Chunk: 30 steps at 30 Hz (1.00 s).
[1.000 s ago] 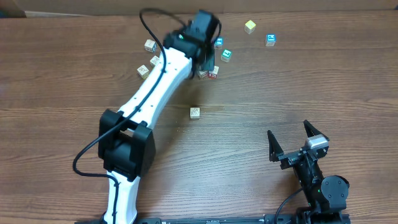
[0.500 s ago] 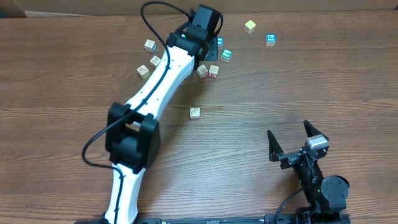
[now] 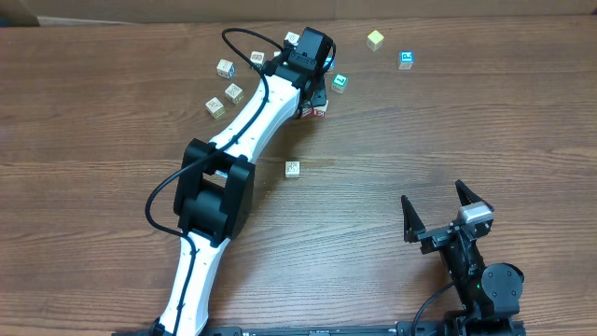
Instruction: Form a circle
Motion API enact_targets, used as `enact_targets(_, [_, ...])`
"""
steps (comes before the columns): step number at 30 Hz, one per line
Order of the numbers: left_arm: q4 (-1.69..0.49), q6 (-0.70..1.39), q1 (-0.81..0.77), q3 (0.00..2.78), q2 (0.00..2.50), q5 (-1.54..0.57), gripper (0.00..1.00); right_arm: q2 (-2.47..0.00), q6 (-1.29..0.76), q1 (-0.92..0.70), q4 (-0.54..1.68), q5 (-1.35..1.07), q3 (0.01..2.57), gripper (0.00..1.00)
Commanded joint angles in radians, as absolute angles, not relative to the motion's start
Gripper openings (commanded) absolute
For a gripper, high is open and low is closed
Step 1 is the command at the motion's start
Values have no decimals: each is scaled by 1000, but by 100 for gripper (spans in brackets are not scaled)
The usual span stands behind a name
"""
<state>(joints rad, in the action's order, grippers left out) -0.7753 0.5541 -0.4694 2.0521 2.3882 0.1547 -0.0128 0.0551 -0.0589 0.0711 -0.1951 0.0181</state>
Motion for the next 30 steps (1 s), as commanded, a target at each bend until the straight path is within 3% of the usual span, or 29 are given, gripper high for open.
enact_targets(1, [-773, 592, -468, 2048, 2446, 168, 54, -3, 49, -57, 65, -196, 8, 100])
enact_targets(17, [-792, 591, -456, 2049, 2449, 165, 30, -3, 49, -57, 65, -196, 8, 100])
enact_targets(30, [-958, 558, -456, 2086, 2280, 165, 26, -3, 49, -57, 65, -196, 8, 100])
